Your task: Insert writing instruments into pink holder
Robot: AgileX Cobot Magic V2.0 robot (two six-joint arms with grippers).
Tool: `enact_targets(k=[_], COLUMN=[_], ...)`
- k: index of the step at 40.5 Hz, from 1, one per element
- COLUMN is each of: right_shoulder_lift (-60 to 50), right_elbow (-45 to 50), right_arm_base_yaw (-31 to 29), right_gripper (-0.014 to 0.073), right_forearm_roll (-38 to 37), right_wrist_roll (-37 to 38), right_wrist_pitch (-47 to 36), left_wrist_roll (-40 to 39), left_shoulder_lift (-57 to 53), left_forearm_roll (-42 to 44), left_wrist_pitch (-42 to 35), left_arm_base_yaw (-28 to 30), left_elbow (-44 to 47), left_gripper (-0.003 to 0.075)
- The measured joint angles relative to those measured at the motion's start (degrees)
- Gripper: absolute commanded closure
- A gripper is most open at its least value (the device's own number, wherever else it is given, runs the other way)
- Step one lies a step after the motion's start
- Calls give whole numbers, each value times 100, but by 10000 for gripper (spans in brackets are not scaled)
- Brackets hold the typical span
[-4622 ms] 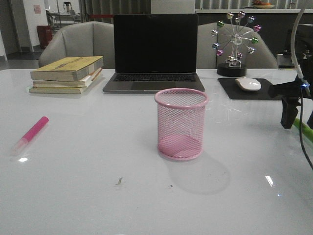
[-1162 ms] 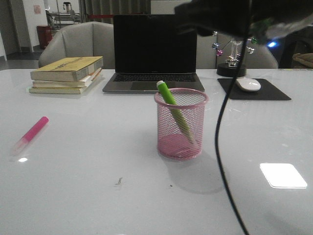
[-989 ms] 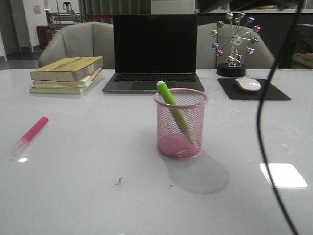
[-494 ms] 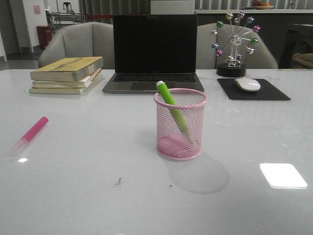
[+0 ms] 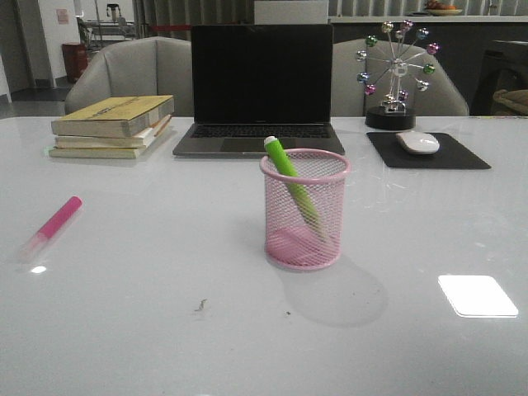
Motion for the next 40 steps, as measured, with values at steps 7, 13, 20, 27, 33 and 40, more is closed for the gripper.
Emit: enact_targets(k=[7,13,20,27,33,40], right_shoulder_lift=[0,0,0,0,0,0], right_elbow=[0,0,0,0,0,0], right_arm_base_yaw=[0,0,0,0,0,0], right_gripper=[146,146,146,146,146,146], right_forearm_roll=[0,-10,-21,-21,-21,-21], right_wrist_roll=[0,0,0,0,0,0], right_wrist_pitch=[4,4,4,4,4,4], left_wrist_roll=[0,0,-13,-94,-94,-94], left_shoulder_lift=[0,0,332,1056,1996,3145], left_forearm_roll=[0,0,96,194,220,244], left_wrist_pitch=[-106,-106,-96,37,182,192], left_arm_base_yaw=[0,0,0,280,870,1695], left_elbow=[0,0,-119,-496,-913,-1449], left_gripper=[591,531,213,134,135,138])
